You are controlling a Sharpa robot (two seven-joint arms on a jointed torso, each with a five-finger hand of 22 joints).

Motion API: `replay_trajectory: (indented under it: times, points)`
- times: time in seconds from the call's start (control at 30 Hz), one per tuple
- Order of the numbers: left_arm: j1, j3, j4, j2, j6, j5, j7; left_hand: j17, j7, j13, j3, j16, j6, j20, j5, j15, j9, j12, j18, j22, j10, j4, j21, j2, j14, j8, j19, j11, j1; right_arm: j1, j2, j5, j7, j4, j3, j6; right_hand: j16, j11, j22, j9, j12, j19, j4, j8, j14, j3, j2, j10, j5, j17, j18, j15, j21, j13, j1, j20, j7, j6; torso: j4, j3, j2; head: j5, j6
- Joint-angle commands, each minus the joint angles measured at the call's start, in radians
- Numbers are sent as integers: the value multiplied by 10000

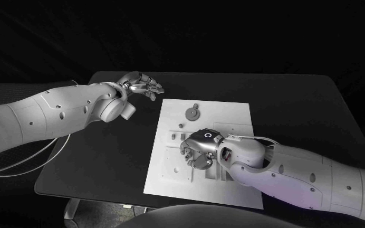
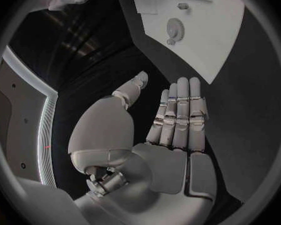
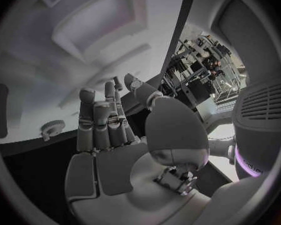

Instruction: Assemble the parts on the task board

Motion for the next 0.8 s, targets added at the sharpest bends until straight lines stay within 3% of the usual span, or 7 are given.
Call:
replay_trajectory:
  times: [0.03,0.6,0.8]
  points:
    - [12,7,14,7,64,13,41,12,53,-11,-15,-39,-46,25,-14,-15,-11,-6,96,13,-46,-58,-42,20,56,7,66,46,62,-7,-23,116,124,98,0,-286,13,-35,162,16,43,-15,4,56,15,71,25,33,42,16,291,20,-44,28,106,-20,24,77,-6,-1,0,5,-9]
    - [12,7,5,-1,79,13,11,36,55,-21,-13,-60,-51,25,-14,-14,-15,-5,94,17,-49,-62,-50,23,55,6,64,47,71,-5,-123,65,-19,75,0,-302,22,-90,166,35,140,19,-15,117,62,135,102,159,44,9,291,-33,-25,91,188,-37,52,144,0,1,0,-26,23]
    - [12,7,4,-22,85,13,6,43,56,-24,-13,-65,-52,25,-14,-14,-16,-5,93,17,-50,-62,-52,23,55,6,63,47,72,19,-461,44,-41,261,11,-420,19,-90,166,34,140,16,-20,117,62,137,93,154,43,7,291,-34,-26,92,193,-37,56,140,-6,-2,-4,-59,79]
